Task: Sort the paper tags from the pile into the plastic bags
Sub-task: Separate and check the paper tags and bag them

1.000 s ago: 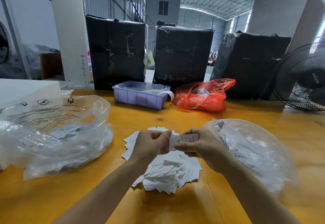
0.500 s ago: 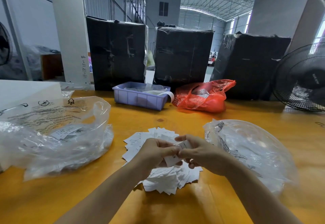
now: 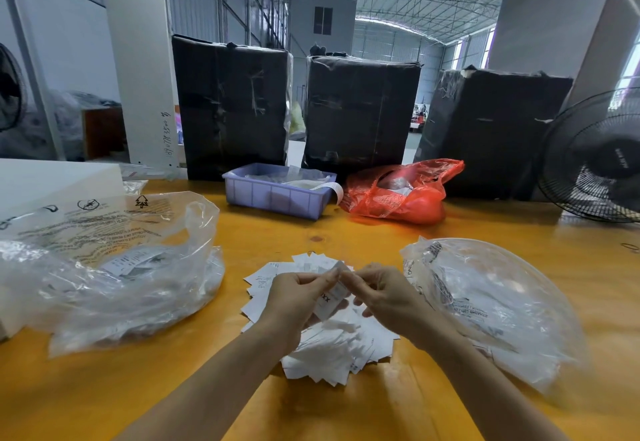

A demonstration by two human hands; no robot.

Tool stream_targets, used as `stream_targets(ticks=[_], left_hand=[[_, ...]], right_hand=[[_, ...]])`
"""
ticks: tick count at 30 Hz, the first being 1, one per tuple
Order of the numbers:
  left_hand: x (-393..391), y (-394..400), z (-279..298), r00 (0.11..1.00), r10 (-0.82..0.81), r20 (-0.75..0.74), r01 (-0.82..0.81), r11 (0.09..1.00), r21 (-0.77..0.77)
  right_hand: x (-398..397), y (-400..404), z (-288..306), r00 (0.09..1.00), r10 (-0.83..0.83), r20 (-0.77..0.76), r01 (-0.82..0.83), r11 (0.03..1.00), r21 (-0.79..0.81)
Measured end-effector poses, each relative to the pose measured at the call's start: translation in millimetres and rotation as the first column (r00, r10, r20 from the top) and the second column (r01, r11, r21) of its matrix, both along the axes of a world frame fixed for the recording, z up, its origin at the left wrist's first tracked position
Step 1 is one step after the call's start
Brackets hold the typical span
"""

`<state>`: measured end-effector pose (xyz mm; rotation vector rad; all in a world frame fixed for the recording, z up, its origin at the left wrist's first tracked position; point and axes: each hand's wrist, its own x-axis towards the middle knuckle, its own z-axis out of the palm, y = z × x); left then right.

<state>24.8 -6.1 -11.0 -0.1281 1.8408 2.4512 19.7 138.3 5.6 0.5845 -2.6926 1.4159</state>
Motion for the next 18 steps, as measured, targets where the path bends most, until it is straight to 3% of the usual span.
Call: stream_targets(ticks=[3, 6, 9, 15, 18], left_hand=[[-2.3, 1.0, -2.9, 0.999, 0.045, -0.008, -0.045, 0.998, -0.044], [-2.3, 1.2, -5.8, 0.998, 0.054, -0.025, -0.056, 0.995, -0.078], [-2.0, 0.9, -2.3, 0.997, 0.063, -0.034, -0.066, 0.993, -0.101], [-1.1, -11.8, 15.0, 0.981, -0.193, -0.006, 0.192, 0.981, -0.037], [-2.5, -14.8, 15.0, 0.979, -0.203, -0.028, 0.201, 0.979, -0.039]], right_hand=[[2.1, -5.1, -2.9, 0.998, 0.062, 0.008, -0.062, 0.998, 0.012], [0.0, -3.9, -5.6, 0.995, -0.037, -0.090, 0.031, 0.997, -0.071], [-0.5, -2.0, -5.0, 0.989, -0.031, -0.142, 0.024, 0.998, -0.049], [-1.6, 1.8, -2.6, 0.988, -0.116, -0.103, 0.099, 0.983, -0.156], [-3.3, 4.7, -1.0, 0.987, -0.144, -0.063, 0.125, 0.962, -0.245]])
